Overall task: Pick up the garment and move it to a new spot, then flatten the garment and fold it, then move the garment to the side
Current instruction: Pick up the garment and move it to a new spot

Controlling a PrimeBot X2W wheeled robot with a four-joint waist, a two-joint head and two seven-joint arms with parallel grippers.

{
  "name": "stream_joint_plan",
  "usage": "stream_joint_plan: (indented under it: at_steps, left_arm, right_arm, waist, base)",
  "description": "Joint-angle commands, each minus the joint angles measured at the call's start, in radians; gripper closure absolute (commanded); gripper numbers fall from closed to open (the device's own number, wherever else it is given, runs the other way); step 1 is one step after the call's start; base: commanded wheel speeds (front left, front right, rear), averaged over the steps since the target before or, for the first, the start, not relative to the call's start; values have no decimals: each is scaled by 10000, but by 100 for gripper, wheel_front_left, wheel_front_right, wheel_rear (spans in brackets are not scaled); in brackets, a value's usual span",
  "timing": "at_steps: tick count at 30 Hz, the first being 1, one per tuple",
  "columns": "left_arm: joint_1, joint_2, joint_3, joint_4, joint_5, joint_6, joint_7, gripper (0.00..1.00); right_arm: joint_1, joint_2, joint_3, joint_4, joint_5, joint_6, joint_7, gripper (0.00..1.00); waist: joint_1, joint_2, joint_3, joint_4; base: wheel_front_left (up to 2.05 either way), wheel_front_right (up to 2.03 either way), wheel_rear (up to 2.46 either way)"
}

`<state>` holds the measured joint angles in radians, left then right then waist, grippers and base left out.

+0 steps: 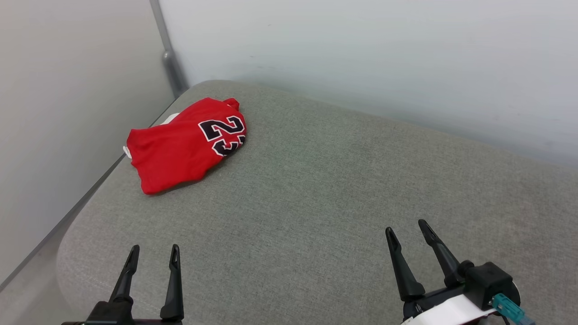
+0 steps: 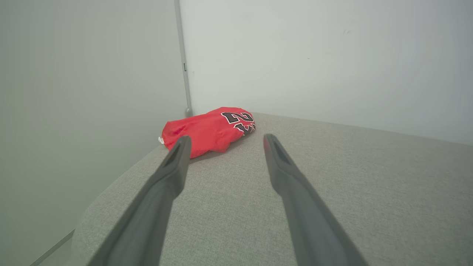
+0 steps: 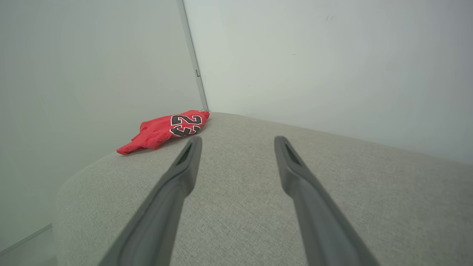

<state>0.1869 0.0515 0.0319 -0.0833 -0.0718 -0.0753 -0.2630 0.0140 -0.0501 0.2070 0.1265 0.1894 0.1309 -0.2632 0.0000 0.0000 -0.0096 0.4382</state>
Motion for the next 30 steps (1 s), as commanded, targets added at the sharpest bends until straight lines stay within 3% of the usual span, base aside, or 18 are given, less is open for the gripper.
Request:
stream_joint_plan:
  at_steps: [1,11,19,23,26,30]
  left_arm:
    - [77,-17,-17,-39,42,18,-28,0]
    - [93,-17,125,-1,-211,83,-28,0]
    - [-677,258,1000,37,-530,-326,-28,0]
    - [-1589,874,1294,525,-1018,-500,-28,0]
    - [-2543,1582,1394,1414,-1956,-539,-28,0]
    - [-4163,3185,986,2732,-3728,-544,600,0]
  right_arm:
    - [117,-1,1,-12,17,-3,-24,0]
    - [-114,-1,97,79,32,-3,-24,0]
    - [-637,-44,-81,-319,-699,-3,-23,0]
    - [-1013,-318,-170,-710,-996,-3,-23,0]
    - [-1247,-626,-186,-1073,-1181,-3,-24,0]
    - [-1522,-911,-413,-1584,-1334,-3,73,0]
  waist:
    - [0,0,7,31]
    - [0,0,198,-120]
    - [0,0,1368,-653]
    - [0,0,2380,-956]
    - [0,0,3148,-1148]
    - [0,0,4028,-1391]
  base:
    - [0,0,0]
    - [0,0,0]
    - [0,0,0]
    - [0,0,0]
    - [0,0,0]
    - [0,0,0]
